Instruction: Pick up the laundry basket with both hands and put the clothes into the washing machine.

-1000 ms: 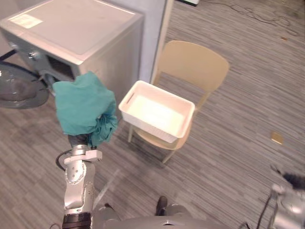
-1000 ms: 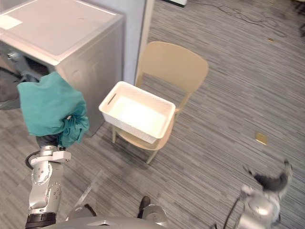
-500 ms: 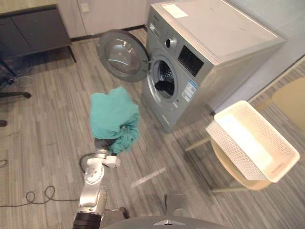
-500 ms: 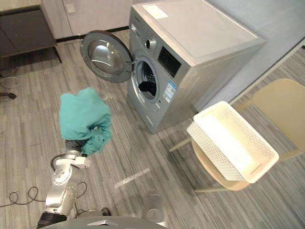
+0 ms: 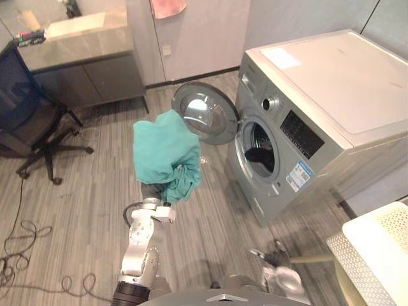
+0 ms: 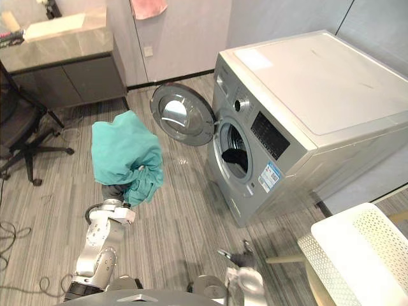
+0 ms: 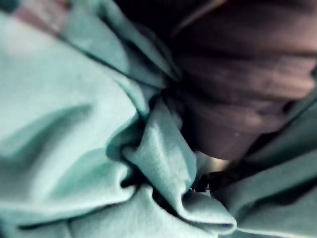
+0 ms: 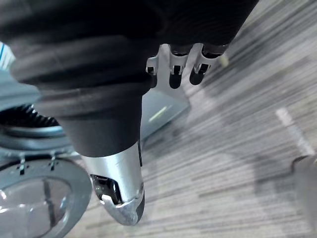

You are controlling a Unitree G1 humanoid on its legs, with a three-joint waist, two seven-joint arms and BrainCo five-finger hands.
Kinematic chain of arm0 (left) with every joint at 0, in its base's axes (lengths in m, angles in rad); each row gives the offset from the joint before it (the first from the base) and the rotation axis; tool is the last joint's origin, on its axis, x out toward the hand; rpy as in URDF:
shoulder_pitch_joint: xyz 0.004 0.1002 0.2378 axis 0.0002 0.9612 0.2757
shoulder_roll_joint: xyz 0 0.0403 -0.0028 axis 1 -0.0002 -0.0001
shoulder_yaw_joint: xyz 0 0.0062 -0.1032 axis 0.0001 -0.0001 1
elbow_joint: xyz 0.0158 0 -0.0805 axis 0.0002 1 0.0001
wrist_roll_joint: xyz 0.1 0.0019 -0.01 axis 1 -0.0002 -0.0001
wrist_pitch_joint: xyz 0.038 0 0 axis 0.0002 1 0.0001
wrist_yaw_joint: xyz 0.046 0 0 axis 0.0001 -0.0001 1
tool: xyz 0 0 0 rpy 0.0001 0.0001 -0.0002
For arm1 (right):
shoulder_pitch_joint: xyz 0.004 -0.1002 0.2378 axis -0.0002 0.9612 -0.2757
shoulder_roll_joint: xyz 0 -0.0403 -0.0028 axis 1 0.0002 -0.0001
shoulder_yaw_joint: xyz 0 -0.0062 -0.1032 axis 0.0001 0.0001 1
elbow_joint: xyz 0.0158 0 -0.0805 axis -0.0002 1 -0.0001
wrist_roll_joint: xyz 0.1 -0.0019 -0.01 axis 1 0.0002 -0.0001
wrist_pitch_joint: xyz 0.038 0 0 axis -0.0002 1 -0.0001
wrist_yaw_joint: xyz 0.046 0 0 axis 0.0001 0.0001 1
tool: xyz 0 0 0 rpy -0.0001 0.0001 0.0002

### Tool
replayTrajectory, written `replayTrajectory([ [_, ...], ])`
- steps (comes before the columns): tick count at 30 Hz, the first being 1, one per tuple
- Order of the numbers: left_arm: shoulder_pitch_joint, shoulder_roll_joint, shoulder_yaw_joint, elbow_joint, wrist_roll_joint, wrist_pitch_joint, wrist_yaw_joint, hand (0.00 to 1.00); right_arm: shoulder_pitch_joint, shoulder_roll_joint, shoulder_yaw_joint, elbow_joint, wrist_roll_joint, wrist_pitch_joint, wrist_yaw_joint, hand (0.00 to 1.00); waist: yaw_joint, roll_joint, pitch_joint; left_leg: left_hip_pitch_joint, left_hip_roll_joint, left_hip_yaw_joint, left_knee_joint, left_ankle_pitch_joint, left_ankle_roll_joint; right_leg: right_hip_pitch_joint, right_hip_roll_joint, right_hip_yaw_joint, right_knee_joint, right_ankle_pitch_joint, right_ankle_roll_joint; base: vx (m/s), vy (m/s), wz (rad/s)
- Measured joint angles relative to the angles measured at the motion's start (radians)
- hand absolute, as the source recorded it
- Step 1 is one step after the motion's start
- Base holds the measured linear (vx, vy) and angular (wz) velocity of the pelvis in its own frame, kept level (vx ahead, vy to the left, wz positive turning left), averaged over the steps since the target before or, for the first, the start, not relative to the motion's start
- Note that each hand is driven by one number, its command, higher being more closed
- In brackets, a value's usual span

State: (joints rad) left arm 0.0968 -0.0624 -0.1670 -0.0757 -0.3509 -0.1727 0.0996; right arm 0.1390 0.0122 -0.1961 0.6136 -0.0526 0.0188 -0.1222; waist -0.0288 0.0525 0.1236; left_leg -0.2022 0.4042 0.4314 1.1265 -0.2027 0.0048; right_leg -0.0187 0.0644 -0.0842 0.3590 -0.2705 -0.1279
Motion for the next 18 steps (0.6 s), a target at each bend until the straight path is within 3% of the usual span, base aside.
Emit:
replayTrajectory([
  [2, 0.003, 0.002, 0.016, 0.027, -0.001, 0.000, 0.005, 1.00, -0.017, 0.009, 0.009, 0.050, -0.034, 0.000, 0.001, 0.00, 0.007, -0.012, 0.000, -0.031, -0.016, 0.005, -0.134, -0.011, 0.014, 0.004, -0.033, 0.053, -0.013, -0.001, 0.001, 0.19, 0.121, -0.60],
  [5, 0.005, 0.007, 0.018, 0.090, -0.001, 0.007, 0.017, 1.00, -0.030, -0.008, 0.009, 0.141, -0.045, 0.007, 0.001, 0.00, 0.003, -0.027, 0.001, -0.038, -0.142, -0.132, -0.461, -0.025, -0.013, 0.021, -0.095, 0.118, -0.037, 0.000, 0.020, 0.22, 0.245, -0.53],
  [7, 0.005, 0.008, 0.020, 0.114, -0.001, 0.007, 0.021, 1.00, -0.030, -0.026, -0.007, 0.193, -0.058, 0.006, 0.000, 0.00, -0.006, -0.037, -0.004, -0.038, -0.237, -0.301, -0.716, 0.004, -0.043, 0.026, -0.132, 0.151, -0.034, -0.018, 0.068, 0.21, 0.324, -0.46],
  [9, 0.004, 0.008, 0.019, 0.131, -0.001, 0.007, 0.021, 1.00, -0.032, -0.028, -0.012, 0.212, -0.061, 0.002, 0.002, 0.00, -0.008, -0.034, -0.007, -0.033, -0.285, -0.424, -0.863, 0.074, -0.058, 0.027, -0.143, 0.168, -0.024, -0.037, 0.109, 0.15, 0.289, -0.44],
  [10, 0.010, 0.005, 0.013, 0.141, -0.001, 0.008, 0.023, 1.00, -0.032, -0.033, -0.016, 0.225, -0.061, -0.005, 0.003, 0.00, -0.005, -0.019, -0.015, -0.012, -0.295, -0.513, -0.953, 0.227, -0.063, 0.027, -0.137, 0.190, -0.014, -0.065, 0.153, 0.21, 0.410, -0.59],
  [11, 0.013, 0.015, 0.012, 0.153, -0.001, 0.007, 0.023, 1.00, -0.044, -0.032, -0.021, 0.248, -0.058, -0.011, 0.004, 0.00, -0.005, -0.034, -0.022, -0.008, -0.313, -0.528, -0.914, 0.232, -0.154, 0.031, -0.145, 0.215, 0.002, -0.108, 0.184, 0.20, 0.387, -0.50],
  [12, 0.012, 0.019, 0.020, 0.161, -0.001, 0.008, 0.026, 1.00, -0.045, -0.020, -0.023, 0.258, -0.056, -0.013, 0.004, 0.00, -0.014, -0.056, -0.020, -0.008, -0.328, -0.525, -0.895, 0.215, -0.143, 0.031, -0.161, 0.222, 0.014, -0.111, 0.179, 0.16, 0.324, -0.46],
  [14, 0.039, 0.021, 0.041, 0.161, -0.002, 0.008, 0.028, 1.00, -0.044, 0.003, -0.012, 0.280, -0.057, -0.016, 0.006, 0.00, 0.000, -0.092, -0.023, -0.030, -0.337, -0.478, -0.785, 0.130, -0.120, 0.032, -0.174, 0.285, 0.013, -0.096, 0.186, 0.11, 0.309, -0.56],
  [18, 0.063, 0.022, 0.036, 0.111, -0.019, 0.007, 0.025, 1.00, -0.055, 0.005, -0.029, 0.305, -0.050, -0.017, 0.006, 0.00, 0.005, -0.094, -0.028, -0.101, -0.306, -0.407, -0.612, 0.006, -0.094, -0.002, -0.163, 0.396, 0.002, -0.094, 0.191, 0.00, 0.243, -0.73],
])
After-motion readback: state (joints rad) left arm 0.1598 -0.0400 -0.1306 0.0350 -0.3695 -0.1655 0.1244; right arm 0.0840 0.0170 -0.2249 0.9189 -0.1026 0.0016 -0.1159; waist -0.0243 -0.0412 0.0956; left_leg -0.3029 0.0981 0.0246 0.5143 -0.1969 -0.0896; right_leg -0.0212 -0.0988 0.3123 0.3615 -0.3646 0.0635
